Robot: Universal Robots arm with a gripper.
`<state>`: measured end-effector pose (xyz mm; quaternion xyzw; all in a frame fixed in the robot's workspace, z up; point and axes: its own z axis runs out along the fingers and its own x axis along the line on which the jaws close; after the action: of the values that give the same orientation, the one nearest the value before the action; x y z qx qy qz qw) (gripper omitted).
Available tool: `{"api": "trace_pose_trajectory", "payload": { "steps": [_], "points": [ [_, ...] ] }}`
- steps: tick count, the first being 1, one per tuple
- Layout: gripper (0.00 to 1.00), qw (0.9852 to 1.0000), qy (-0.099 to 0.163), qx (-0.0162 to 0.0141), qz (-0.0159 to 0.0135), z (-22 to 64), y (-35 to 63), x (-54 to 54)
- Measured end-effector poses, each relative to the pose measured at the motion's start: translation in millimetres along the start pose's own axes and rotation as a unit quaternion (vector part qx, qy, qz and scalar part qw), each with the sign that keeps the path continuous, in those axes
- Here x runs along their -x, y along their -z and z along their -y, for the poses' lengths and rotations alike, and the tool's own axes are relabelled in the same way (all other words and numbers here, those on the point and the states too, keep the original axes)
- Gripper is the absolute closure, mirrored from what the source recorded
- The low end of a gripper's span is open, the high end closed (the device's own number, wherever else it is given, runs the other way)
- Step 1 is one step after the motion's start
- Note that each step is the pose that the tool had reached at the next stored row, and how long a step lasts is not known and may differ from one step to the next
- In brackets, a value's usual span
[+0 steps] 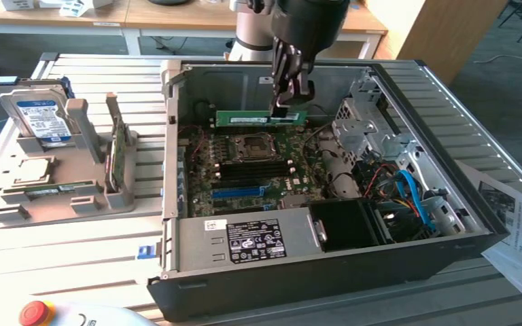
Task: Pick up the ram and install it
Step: 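Pick up the ram and move it above insertion slot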
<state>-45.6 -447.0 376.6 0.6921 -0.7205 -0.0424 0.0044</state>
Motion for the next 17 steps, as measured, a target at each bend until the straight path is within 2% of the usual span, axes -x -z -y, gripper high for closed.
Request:
{"api": "trace_pose_trajectory", "payload": {
  "steps": [17],
  "points": [
    [0.88, 1.0, -0.007, -0.0004, 0.0005, 3.0, -6.6, 21.5]
  ]
}}
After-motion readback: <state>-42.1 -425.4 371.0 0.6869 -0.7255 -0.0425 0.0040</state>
